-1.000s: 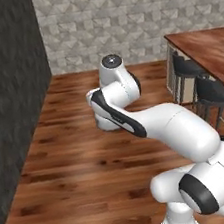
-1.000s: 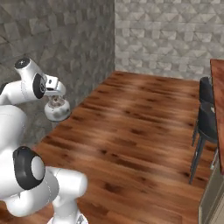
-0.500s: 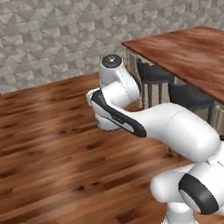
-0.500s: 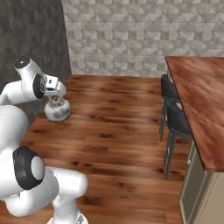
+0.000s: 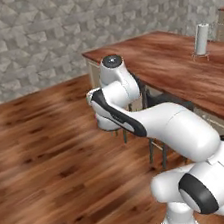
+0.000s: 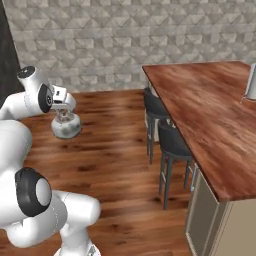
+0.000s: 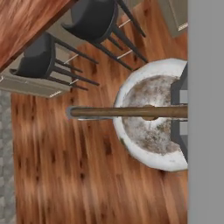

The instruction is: The kettle is done boiling. Turn off the stove, then wait for 300 timesteps before moving the kettle to the dining table.

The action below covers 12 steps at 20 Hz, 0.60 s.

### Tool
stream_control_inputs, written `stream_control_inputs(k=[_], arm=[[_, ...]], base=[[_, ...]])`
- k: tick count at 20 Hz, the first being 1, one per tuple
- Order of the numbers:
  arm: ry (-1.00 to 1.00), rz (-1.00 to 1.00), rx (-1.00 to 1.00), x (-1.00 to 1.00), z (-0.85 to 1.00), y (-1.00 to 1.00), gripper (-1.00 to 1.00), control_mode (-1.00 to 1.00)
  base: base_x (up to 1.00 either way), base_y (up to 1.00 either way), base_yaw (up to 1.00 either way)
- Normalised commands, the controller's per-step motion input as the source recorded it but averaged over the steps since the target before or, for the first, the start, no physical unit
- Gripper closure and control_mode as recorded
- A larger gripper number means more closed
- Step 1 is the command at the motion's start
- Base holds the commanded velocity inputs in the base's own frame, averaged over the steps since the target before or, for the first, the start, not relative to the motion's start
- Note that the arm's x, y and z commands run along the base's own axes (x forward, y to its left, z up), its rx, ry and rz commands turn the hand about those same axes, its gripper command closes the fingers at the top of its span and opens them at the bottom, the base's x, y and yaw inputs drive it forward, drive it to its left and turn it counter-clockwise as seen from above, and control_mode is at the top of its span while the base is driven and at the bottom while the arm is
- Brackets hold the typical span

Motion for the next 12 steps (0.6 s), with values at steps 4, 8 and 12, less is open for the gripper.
stream_control_inputs(k=[4, 8, 12], arm=[[0.0, 0.0, 0.0, 0.0, 0.0, 0.0, 1.0, 1.0], [0.0, 0.0, 0.0, 0.0, 0.0, 0.0, 1.0, 1.0], [0.0, 0.0, 0.0, 0.0, 0.0, 0.0, 1.0, 1.0]], base=[[0.56, 0.42, -0.42], [0.48, 0.55, -0.43], [0.34, 0.63, -0.47]])
